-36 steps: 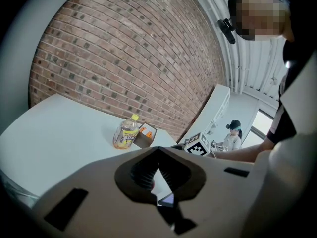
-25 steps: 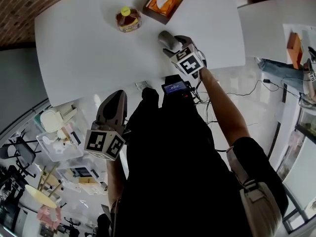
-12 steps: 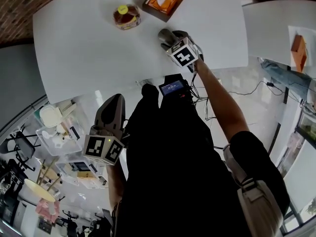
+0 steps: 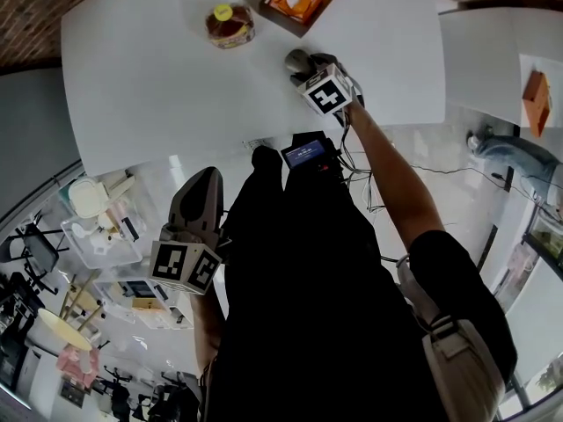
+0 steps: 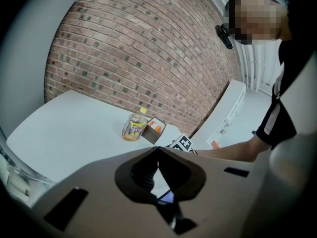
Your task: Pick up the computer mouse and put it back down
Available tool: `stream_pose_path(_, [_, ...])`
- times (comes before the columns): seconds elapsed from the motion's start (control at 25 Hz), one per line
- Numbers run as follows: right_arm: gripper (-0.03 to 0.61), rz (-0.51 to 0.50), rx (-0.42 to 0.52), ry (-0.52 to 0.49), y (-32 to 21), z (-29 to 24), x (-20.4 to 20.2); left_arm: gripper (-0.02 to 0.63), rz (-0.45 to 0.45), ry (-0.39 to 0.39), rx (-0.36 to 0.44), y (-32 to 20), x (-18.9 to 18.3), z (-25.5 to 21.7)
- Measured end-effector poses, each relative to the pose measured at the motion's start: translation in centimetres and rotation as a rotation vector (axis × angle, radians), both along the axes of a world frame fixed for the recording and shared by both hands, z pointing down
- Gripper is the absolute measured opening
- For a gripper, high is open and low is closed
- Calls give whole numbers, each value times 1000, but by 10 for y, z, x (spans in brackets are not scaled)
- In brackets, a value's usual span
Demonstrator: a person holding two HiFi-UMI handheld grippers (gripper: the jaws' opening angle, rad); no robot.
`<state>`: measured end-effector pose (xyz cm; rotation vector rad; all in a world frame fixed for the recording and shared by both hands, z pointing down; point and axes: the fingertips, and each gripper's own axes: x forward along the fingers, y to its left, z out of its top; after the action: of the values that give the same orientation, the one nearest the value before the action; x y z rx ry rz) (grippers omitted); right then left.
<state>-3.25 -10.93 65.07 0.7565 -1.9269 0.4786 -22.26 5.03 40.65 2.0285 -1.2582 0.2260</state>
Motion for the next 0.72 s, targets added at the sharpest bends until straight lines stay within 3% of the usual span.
stream_pose_path(0.72, [295,-9,-51,43,0,10,5,12,-21,-3,2,6,0,-2])
